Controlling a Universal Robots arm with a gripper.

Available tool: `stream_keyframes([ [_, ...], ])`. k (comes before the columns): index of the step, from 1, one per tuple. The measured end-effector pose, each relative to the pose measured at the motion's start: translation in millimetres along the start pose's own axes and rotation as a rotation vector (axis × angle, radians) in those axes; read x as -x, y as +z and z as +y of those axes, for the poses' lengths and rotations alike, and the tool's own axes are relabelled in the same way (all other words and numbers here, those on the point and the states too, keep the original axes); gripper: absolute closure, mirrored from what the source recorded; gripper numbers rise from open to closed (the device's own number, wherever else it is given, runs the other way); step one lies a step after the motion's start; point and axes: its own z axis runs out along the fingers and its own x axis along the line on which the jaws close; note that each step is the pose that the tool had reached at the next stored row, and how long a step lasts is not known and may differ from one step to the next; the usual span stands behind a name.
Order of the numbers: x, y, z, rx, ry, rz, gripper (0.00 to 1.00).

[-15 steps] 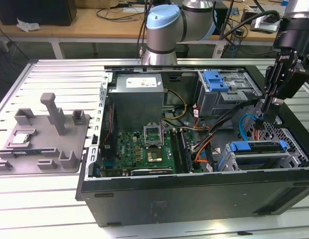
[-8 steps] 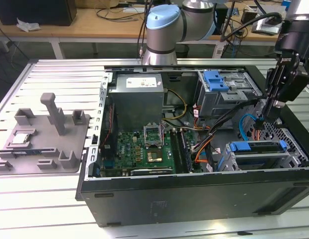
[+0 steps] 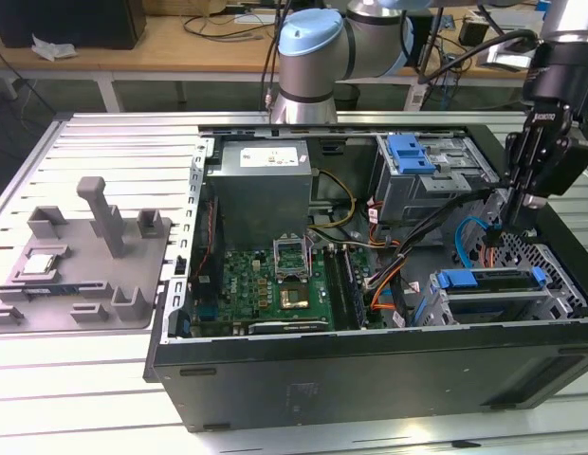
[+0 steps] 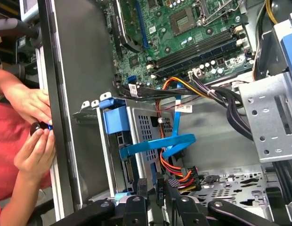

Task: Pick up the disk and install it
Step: 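Insert the first disk wire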

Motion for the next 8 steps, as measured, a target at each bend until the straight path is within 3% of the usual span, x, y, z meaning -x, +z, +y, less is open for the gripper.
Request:
stream_keyframes([
  [3, 1.2, 1.0, 1.4, -0.0013, -0.002, -0.0017, 0.71],
  [5, 1.6, 1.7, 1.4, -0.0023, -0.006, -0.0114, 0.71],
  [8, 1.7, 1.8, 1.5, -0.0023, -0.006, -0.0157, 0.71],
])
